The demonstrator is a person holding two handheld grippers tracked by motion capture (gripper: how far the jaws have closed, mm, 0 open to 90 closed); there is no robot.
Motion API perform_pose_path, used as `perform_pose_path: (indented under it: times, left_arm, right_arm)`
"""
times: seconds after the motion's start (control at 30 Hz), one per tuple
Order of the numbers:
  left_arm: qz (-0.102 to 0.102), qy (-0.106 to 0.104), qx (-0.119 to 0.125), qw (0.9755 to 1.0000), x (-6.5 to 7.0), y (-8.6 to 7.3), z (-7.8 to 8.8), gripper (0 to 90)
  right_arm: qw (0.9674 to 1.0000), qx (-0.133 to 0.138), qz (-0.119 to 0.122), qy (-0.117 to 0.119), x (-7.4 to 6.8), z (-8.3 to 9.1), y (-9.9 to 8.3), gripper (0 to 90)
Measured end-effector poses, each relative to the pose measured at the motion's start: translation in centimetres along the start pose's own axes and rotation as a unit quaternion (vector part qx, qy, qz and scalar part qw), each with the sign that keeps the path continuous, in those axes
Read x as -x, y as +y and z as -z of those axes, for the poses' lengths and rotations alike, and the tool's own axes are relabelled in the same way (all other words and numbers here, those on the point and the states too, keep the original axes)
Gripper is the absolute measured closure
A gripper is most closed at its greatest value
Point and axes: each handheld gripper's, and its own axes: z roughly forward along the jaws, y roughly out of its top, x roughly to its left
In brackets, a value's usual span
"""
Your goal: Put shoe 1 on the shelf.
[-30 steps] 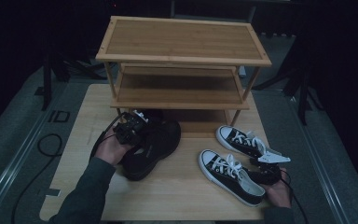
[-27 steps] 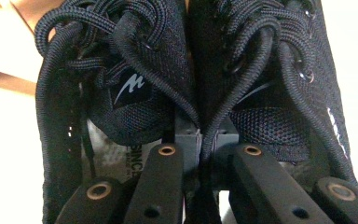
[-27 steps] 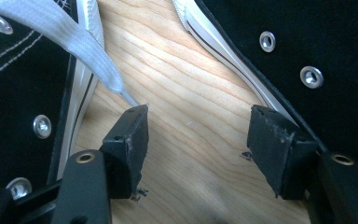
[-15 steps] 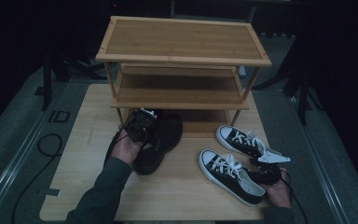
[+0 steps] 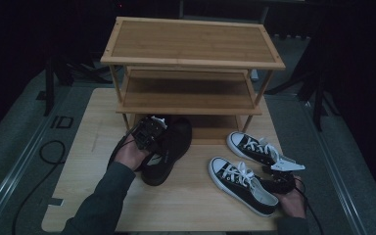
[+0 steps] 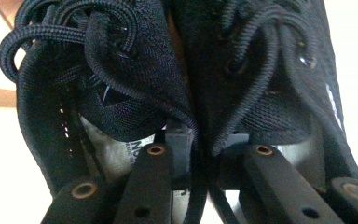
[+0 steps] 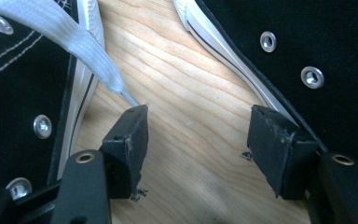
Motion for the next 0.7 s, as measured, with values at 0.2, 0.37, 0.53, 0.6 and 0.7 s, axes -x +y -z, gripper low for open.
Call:
perform_pose_path:
  times: [0.2,0.37,0.53,0.6,0.7]
  left_arm:
    - [0.027,-0.028,0.014,0.9991,-0.1,0.1,0.0,85.6]
    - [0.079,-0.029,0.038,0.9957,-0.4,0.4,0.1,85.9]
    - [0.109,-0.029,0.051,0.9923,-0.3,1.0,-0.1,85.9]
    - [0.125,-0.026,0.061,0.99,0.0,1.5,-0.3,85.9]
    - [0.153,-0.026,0.079,0.9848,0.2,1.9,-0.6,85.9]
  right_arm:
    - [1.0,0.0,0.0,0.0,0.0,0.0,0.0,38.0]
    - [1.0,0.0,0.001,0.0,0.0,0.0,0.0,37.9]
    - [1.0,0.0,0.001,0.0,0.0,0.0,0.0,37.9]
    - [1.0,0.0,0.0,0.0,0.0,0.0,0.0,37.9]
    - [1.0,0.0,0.001,0.0,0.0,0.0,0.0,37.9]
